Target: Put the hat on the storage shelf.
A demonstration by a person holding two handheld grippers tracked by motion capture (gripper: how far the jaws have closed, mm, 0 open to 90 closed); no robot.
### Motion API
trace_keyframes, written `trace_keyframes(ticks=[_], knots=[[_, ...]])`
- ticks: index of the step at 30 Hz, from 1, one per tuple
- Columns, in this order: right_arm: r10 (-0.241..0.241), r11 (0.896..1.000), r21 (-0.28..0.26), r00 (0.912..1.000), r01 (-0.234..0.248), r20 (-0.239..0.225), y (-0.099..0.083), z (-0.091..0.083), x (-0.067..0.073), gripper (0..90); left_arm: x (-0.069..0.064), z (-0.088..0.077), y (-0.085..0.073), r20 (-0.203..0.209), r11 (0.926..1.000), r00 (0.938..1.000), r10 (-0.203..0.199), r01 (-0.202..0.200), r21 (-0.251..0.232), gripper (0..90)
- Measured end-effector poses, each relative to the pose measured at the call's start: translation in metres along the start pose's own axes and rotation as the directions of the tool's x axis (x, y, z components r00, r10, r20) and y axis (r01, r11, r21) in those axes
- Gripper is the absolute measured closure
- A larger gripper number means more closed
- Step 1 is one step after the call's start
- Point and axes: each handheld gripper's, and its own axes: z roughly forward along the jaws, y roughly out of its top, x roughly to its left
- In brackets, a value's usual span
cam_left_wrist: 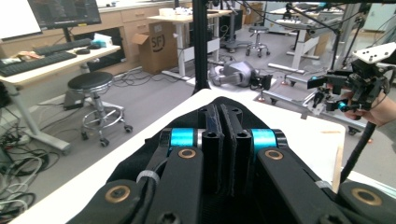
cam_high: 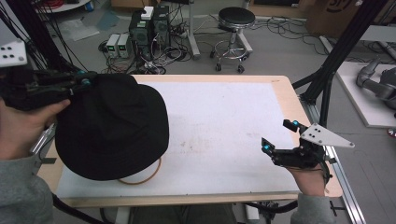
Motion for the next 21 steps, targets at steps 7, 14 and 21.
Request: trace_keyframes(ticks=[7, 14, 21], knots=[[-0.005, 1.000, 0.007, 1.0000, 0.005, -0.007, 0.000, 0.000, 0.002, 3.6, -0.001, 0.016, -0.028, 0.028, 0.9994, 0.9994, -0.020, 0.019, 0.030, 86.8], [-0.007, 1.000, 0.007, 0.9999, 0.007, -0.008, 0.000, 0.001, 0.003, 3.6, -0.001, 0.029, -0.050, 0.052, 0.9976, 0.9975, -0.048, 0.045, 0.053, 86.6], [-0.007, 1.000, 0.009, 0.9999, 0.007, -0.013, 0.000, 0.001, 0.004, 3.6, -0.002, 0.037, -0.067, 0.064, 0.9956, 0.9956, -0.068, 0.063, 0.069, 86.4]])
